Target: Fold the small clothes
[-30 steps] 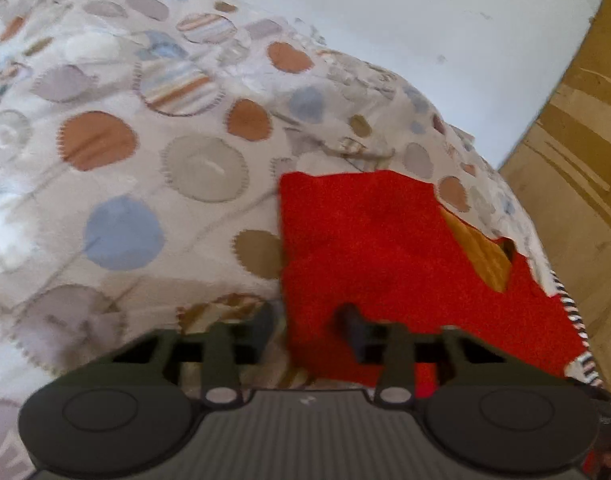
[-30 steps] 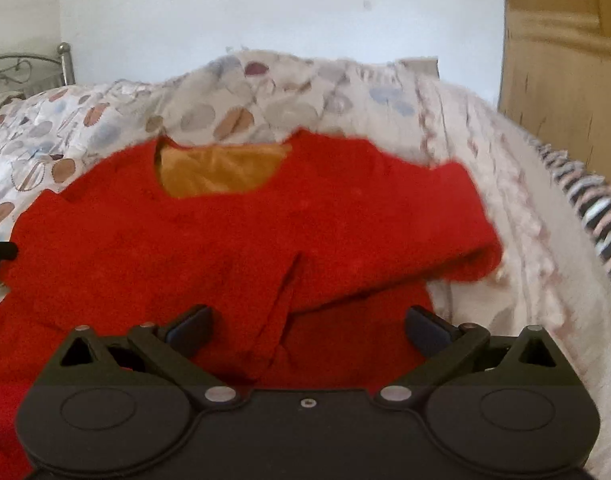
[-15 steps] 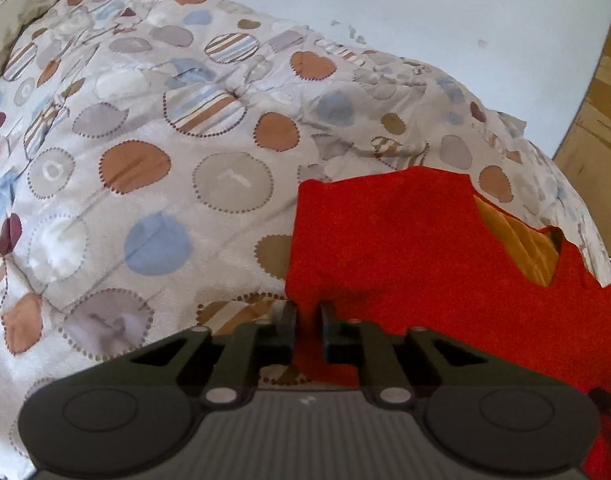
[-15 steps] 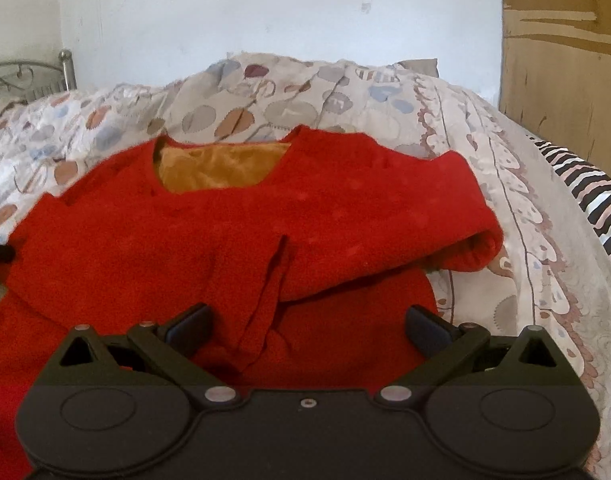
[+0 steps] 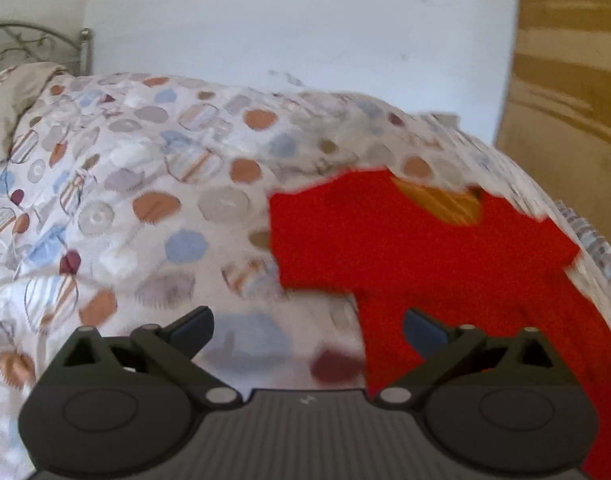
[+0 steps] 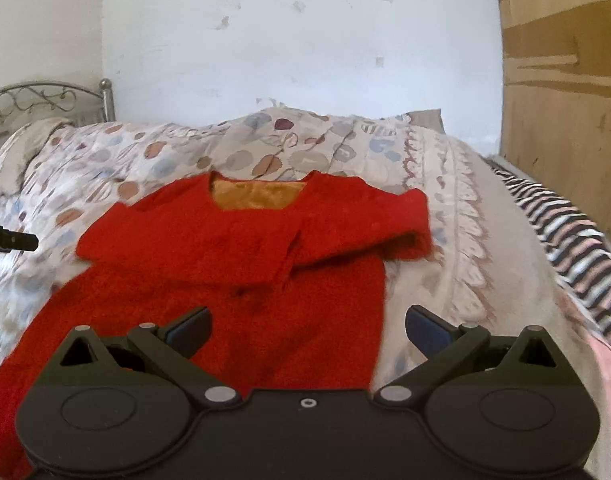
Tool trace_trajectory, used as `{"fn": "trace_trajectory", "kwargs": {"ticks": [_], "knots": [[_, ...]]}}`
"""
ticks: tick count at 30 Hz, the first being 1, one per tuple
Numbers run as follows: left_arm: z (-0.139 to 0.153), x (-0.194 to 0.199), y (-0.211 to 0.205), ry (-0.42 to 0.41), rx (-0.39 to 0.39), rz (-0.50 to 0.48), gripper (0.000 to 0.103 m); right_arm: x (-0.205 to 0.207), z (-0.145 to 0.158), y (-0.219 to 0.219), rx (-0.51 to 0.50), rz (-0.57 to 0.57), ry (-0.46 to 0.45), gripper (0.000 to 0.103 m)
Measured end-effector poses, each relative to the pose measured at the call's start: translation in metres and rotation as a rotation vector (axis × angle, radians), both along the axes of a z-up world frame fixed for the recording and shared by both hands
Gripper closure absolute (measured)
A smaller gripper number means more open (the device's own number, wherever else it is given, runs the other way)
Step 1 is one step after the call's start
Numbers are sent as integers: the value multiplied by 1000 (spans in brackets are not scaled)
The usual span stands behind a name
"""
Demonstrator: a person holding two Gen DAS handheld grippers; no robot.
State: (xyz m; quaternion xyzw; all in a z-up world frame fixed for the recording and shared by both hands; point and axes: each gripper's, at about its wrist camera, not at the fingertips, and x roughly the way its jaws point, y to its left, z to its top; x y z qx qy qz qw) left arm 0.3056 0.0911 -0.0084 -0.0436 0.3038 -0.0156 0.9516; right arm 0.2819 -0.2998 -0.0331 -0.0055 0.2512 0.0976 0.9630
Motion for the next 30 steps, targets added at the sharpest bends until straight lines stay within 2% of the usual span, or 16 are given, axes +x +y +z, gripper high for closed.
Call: {"fn": "trace_trajectory", "kwargs": {"ticks": [2,6,10,12,14,16,19,23,25,28,29,30], "knots": [[-5,-20,-4,30,4,-25,0,-30,-2,-3,3,-5,-1,0],[-19,-56,-1,74,-59,-70,0,-80,-10,-6,47,31,13,0],[-40,-76,0,121,-83,-114,0,-108,-23,-3,89,35,44,1],[-51,-81,-3,144,-77,-139,0,-118,-28,-4,115,-7,27,1],[-58,-85,-5,148,-65,-146,0,-121,-32,-4,135,-20,31,6],[-62,-88,-7,157,-61,-155,0,-122,-34,-3,151,-31,40,15],[-64,-91,-10,166,-66,-158,1,-124,-37,3,150,-21,48,21],[-59,-93,-14,165,-68,-183,13,-127,-39,14,103,-18,47,29],[-58,-93,-17,169,-65,-198,19,-130,-41,16,107,-21,52,39],[-58,-92,-19,190,-81,-221,29,-134,-42,14,125,-40,56,48],[-59,-91,-18,209,-96,-231,37,-135,-42,12,137,-48,60,51],[-60,-89,-17,226,-115,-233,45,-136,-41,10,150,-56,67,59]]}}
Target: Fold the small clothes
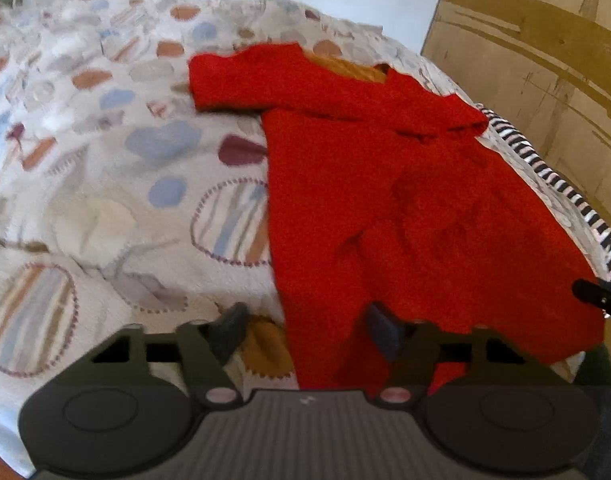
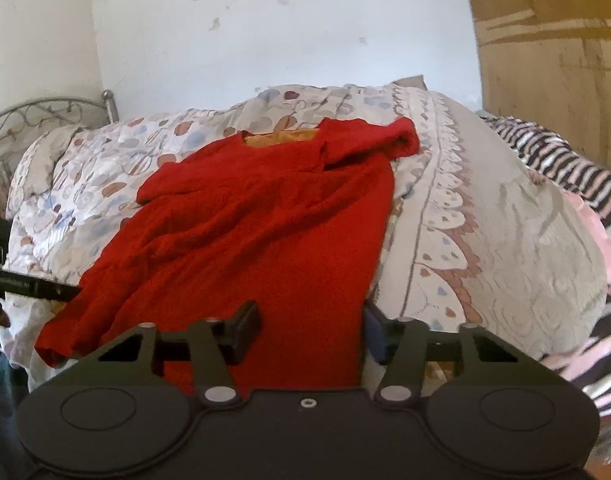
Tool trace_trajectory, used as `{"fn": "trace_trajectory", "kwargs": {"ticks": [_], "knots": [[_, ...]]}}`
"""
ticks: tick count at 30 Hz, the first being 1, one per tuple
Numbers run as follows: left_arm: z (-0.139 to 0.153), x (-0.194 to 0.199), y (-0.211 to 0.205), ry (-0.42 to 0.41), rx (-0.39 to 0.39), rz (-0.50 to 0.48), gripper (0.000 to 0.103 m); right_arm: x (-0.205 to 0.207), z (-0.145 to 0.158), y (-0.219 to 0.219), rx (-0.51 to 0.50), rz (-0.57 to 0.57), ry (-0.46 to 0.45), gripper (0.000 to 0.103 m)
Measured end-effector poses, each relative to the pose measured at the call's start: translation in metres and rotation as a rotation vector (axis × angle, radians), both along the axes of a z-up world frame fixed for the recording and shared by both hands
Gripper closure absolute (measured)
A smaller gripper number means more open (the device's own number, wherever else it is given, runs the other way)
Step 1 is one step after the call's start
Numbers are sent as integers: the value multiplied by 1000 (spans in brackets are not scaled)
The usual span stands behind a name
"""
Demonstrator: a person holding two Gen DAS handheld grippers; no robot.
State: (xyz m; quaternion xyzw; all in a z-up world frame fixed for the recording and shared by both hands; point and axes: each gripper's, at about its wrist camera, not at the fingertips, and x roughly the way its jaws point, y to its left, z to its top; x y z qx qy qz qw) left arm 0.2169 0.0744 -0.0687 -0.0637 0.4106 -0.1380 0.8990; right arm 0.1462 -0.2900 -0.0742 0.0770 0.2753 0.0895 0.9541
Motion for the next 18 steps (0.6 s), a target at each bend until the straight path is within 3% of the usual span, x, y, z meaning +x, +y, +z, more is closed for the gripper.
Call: {"fn": "trace_trajectory", "kwargs": {"ticks": [2,4,6,10,14,18], "knots": [[-2,3,2,38,-28,5,58,-1,1,-4,11,-8,9,73],[0,5,-1,67,-7,12,73,-1,4,-8,16,6,14,90],[7,5,-9,71,38,17,95,-1,11,-13,29,11,20,96],[32,-4,-15,23,92,4,96,-3,37,-24,39,47,6,98],[61,-21,-6,-28,93,16,98,-14,70,-40,54,64,-3,98],[84,-48,1,-54,101,-1,100,-38,97,-51,-29,83,-3,99]]}}
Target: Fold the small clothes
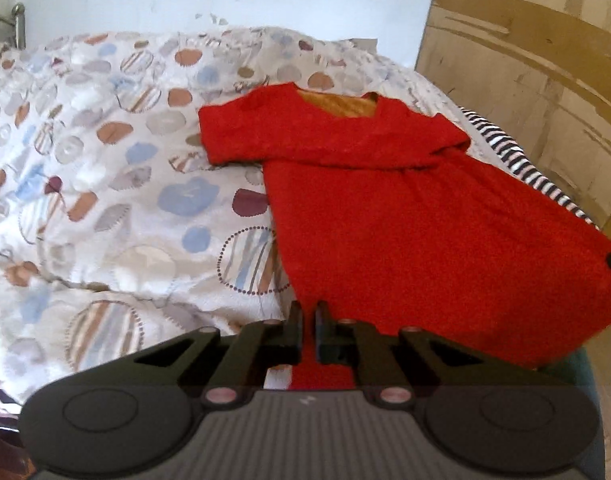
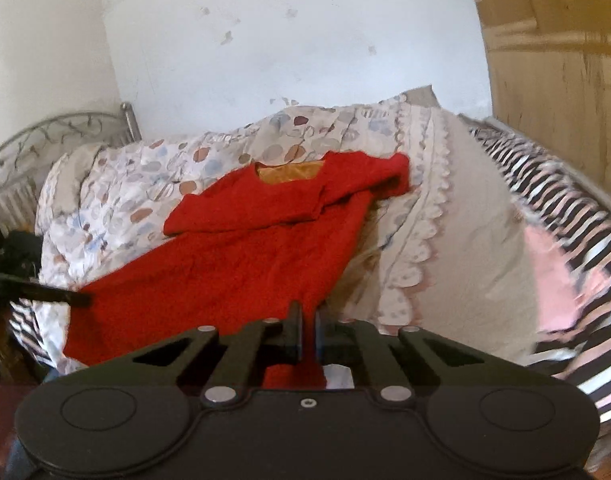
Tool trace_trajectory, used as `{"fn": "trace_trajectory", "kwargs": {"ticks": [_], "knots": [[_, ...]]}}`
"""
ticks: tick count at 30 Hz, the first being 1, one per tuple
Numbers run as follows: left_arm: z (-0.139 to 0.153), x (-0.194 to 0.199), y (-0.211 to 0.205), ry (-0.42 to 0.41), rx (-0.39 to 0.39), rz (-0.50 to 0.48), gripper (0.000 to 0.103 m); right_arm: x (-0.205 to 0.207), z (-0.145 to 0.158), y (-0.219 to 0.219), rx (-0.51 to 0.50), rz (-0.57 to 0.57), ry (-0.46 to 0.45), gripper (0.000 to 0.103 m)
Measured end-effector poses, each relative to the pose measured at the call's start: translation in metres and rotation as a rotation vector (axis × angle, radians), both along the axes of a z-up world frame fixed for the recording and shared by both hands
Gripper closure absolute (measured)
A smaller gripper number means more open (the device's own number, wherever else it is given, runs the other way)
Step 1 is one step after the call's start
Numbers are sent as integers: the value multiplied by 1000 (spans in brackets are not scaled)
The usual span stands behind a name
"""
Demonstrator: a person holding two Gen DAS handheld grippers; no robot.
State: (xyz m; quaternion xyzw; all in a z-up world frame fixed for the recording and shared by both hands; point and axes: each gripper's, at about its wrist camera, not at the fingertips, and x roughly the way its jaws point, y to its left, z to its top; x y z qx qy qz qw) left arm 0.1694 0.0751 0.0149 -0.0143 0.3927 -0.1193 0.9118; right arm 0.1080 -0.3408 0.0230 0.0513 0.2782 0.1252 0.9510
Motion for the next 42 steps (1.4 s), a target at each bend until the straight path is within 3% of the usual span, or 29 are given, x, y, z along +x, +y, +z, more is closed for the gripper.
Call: {"fn": "trace_trajectory", "kwargs": {"ticks": [5,14,17,20,22,23,24,25,26,27,30,35,42], "knots": [[-9,-22,1,43,13,1,100,-28,1,3,-59,26,17,99],[-45,-20,-4,67,17,22,99,-28,-50,15,-141,18,72,98],[-50,-21,-5,73,11,29,99,-29,-56,18,-146,19,82,93],[-52,-21,-7,90,-8,32,96,-33,-60,27,-217,40,68,79],[-51,-22,-8,88,-25,34,90,-37,-61,35,-289,73,39,61],[-50,-23,-9,86,-28,35,75,-40,-61,40,-329,93,19,56],[-49,-25,-10,80,-30,34,53,-43,-62,45,-365,113,2,42],[-48,-26,-11,71,-28,40,41,-47,-62,51,-405,141,-17,29],[-46,-28,-12,53,-23,51,26,-51,-63,58,-442,172,-34,24],[-44,-31,-14,27,-12,63,19,-55,-64,66,-490,214,-51,17],[-38,-36,-19,-26,33,70,7,-67,-73,91,-645,348,-91,4],[-32,-40,-22,-64,47,77,4,-73,-106,126,-945,483,-116,3],[-30,-39,-19,-42,9,69,3,-56,-151,159,-1223,517,-107,3]]}}
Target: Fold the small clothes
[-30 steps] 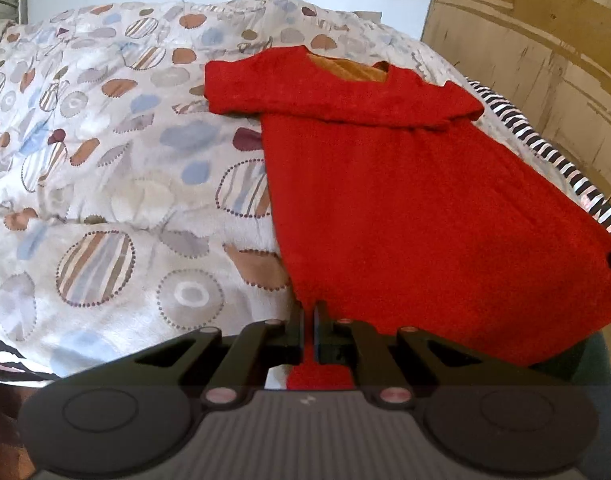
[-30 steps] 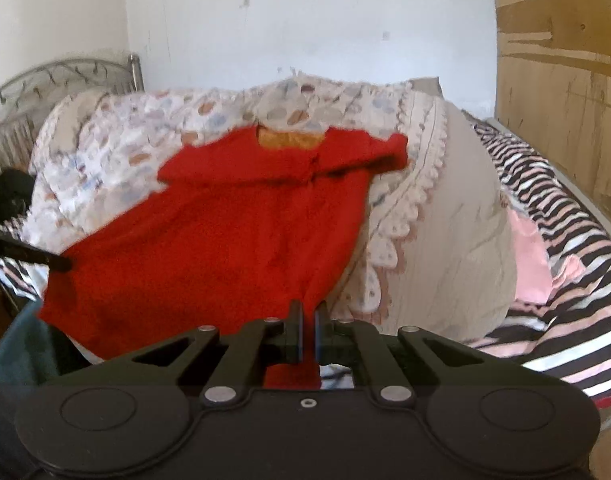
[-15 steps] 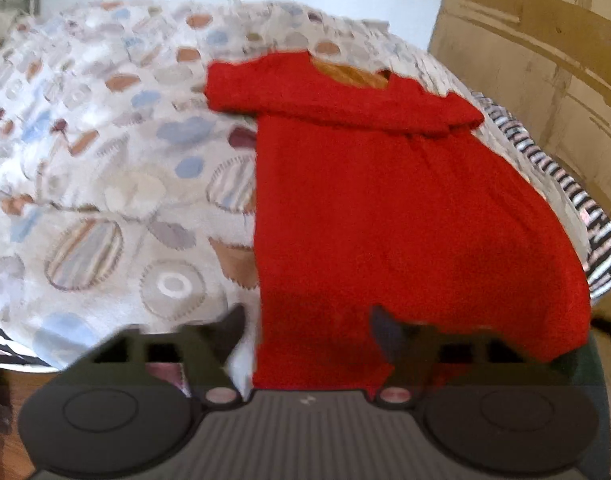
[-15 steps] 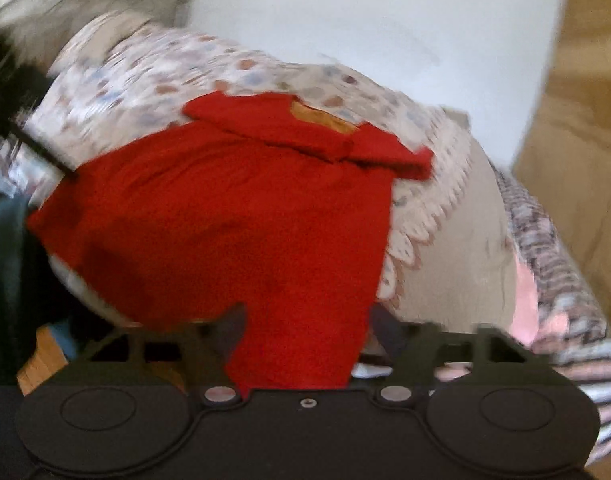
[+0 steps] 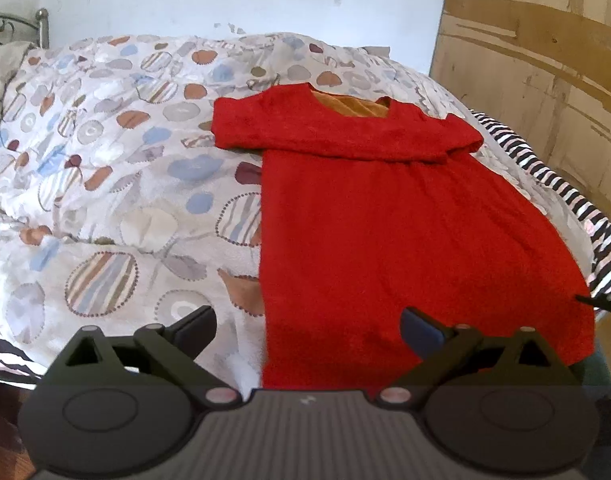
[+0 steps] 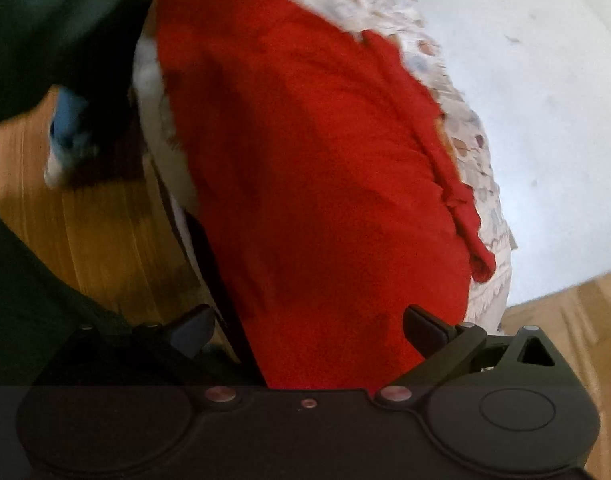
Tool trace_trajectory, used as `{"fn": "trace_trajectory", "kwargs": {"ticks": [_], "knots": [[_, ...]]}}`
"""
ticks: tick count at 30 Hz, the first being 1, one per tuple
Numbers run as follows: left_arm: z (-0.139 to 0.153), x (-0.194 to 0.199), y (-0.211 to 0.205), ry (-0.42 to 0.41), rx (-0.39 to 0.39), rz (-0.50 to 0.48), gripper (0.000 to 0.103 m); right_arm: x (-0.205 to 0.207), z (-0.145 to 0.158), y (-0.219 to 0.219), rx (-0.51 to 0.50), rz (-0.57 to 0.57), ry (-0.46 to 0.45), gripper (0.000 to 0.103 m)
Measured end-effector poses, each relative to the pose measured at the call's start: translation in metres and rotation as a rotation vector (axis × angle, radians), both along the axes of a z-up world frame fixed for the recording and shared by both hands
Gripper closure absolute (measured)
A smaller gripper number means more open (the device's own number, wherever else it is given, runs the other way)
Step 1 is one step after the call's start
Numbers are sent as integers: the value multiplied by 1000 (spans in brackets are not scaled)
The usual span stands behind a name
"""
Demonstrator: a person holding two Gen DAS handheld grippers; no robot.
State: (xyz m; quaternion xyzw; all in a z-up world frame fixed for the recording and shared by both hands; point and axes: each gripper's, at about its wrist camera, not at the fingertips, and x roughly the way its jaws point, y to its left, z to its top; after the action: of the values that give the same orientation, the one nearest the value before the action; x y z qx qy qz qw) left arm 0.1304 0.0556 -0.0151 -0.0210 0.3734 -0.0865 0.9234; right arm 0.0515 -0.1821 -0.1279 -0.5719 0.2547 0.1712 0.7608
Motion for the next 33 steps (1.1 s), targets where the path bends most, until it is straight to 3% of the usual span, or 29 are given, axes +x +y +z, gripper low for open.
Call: {"fn": "trace_trajectory", "kwargs": {"ticks": [3,6,8,10,11,13,14,19,25,30,33], "knots": [[0,-1,1,-5,-6,-4,3,0,-11,3,-74,20,-102,4],[1,-3,0,-17,-3,-15,2,0,-11,0,-87,30,-154,14],[2,-5,0,-29,-7,-36,1,-5,-7,-4,-62,49,-150,27],[2,-8,-1,-40,-13,-60,1,-12,-3,-9,-35,71,-139,50],[1,-10,-2,-47,-17,-72,1,-15,-3,-11,-32,78,-138,57],[0,-12,-5,-57,-25,-97,1,-20,-2,-12,-6,90,-119,89],[-1,-14,-7,-60,-28,-110,1,-23,2,-12,23,87,-97,96],[-2,-27,-19,-103,-21,-220,1,-18,53,-17,242,45,7,100],[-7,-50,-47,-190,77,-350,1,38,122,-32,587,-74,200,100],[-21,-68,-70,-217,165,-426,1,92,145,-46,807,-176,340,100],[-34,-74,-85,-216,253,-465,1,115,147,-51,853,-208,383,100]]}}
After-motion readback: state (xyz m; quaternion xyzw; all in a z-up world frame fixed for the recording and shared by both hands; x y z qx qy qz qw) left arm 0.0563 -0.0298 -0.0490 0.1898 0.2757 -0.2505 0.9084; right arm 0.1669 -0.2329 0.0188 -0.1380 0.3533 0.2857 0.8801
